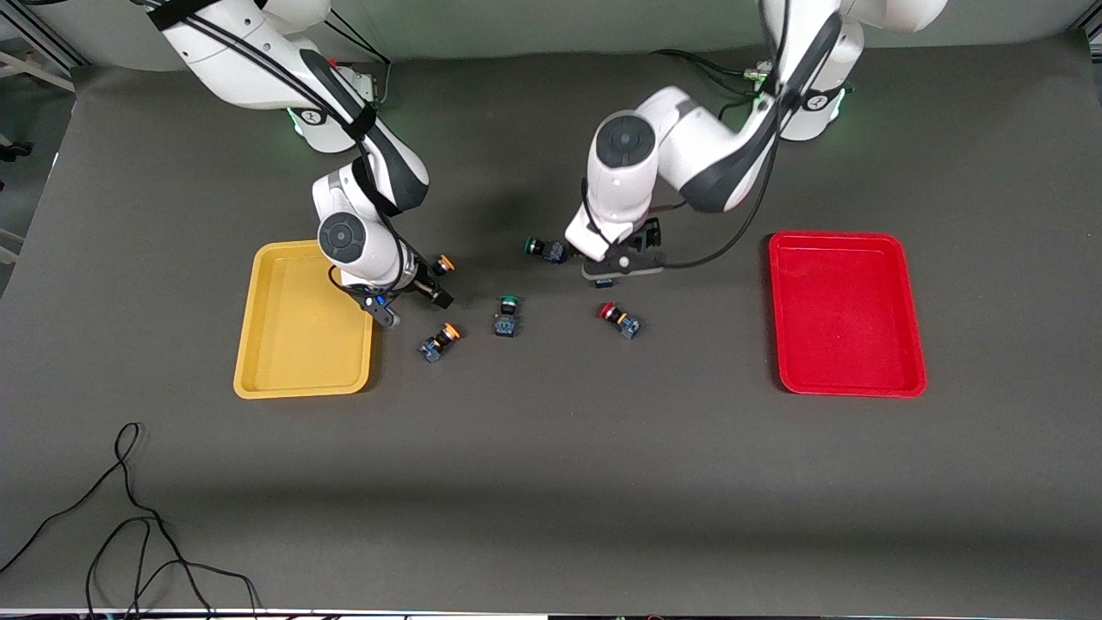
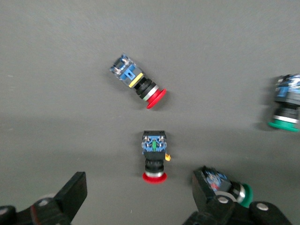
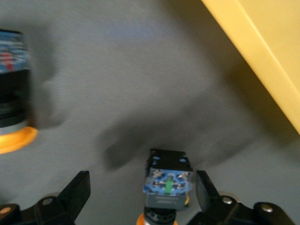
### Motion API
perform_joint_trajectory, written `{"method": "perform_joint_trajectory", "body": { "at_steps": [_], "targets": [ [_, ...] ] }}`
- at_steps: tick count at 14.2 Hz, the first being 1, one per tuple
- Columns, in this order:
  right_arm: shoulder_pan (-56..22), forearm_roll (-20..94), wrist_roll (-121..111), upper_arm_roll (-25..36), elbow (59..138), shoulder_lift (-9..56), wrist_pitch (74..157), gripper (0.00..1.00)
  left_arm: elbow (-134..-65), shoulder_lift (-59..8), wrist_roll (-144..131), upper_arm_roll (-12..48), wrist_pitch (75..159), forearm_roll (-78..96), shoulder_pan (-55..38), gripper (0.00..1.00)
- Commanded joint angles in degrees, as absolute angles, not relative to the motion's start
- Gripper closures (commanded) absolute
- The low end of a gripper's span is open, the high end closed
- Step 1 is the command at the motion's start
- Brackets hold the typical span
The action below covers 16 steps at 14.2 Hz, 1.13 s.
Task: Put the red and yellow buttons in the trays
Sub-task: 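Grasp the orange button with the right gripper while the left gripper grasps a red button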
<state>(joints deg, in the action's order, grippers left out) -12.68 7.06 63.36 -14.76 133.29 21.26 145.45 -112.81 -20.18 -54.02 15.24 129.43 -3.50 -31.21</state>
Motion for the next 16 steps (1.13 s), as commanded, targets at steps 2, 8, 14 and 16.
{"method": "perform_joint_trajectory", "body": {
  "at_steps": [2,8,14,16],
  "targets": [
    [-12.8,8.1,64.6,-14.7,133.9,19.5,141.9,0.00,-112.4,-27.4,-57.0,14.4,134.4,-5.1,-33.7,0.00],
    [-12.8,8.1,64.7,-14.8,133.9,19.9,141.0,0.50,-112.4,-32.4,-57.0,14.4,138.7,-5.1,-33.7,0.35],
    [-11.2,8.1,63.5,-14.2,131.7,15.8,133.6,0.87,-111.6,-30.9,-57.8,14.2,137.1,-5.1,-33.1,0.69],
    [-8.5,7.6,57.2,-13.5,127.6,12.5,122.8,0.87,-110.2,-26.7,-57.0,14.4,130.9,-4.7,-31.5,0.69]
  ]
}}
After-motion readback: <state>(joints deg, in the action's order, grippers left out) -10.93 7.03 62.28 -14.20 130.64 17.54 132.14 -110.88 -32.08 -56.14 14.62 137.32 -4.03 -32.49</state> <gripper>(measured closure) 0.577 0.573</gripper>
